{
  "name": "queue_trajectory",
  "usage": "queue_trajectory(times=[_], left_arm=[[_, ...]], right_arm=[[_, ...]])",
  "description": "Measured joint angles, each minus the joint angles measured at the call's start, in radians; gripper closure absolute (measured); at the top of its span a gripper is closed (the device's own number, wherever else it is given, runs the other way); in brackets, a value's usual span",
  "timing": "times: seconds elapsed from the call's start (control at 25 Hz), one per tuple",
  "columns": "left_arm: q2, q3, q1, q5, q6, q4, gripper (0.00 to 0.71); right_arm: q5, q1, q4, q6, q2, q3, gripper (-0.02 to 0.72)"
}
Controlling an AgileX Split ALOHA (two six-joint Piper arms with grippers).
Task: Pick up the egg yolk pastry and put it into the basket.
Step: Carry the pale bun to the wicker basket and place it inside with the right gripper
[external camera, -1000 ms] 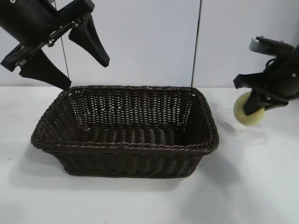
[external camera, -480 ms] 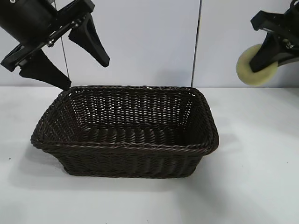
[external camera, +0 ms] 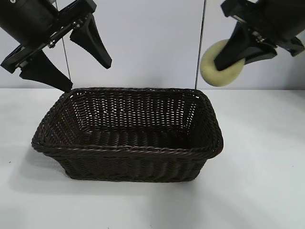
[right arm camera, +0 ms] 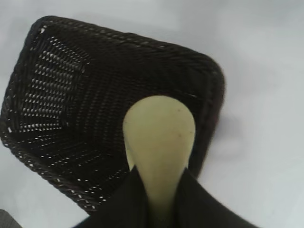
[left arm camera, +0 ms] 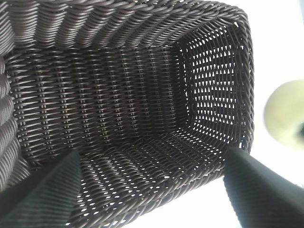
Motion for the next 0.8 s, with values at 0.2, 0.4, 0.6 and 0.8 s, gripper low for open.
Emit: queue_trajectory(times=[0.2, 0.4, 0.6, 0.8], left_arm=[[0.000, 0.000, 0.000, 0.000, 0.000, 0.000, 0.114], [0.000, 0.000, 0.000, 0.000, 0.000, 0.000, 0.114], [0.000, 0.000, 0.000, 0.000, 0.000, 0.000, 0.114], [0.000, 0.000, 0.000, 0.000, 0.000, 0.000, 0.114]], right_arm=[[-0.073, 0.058, 0.014, 0.012, 0.098, 0.000, 0.645], [-0.159, 0.064, 0.042, 0.022, 0.171, 0.000, 0.647], [-0.178, 0.064, 0.060, 0.025, 0.212, 0.000, 0.538], [-0.173, 0.064, 0.067, 0.025, 0.213, -0.015, 0.219]])
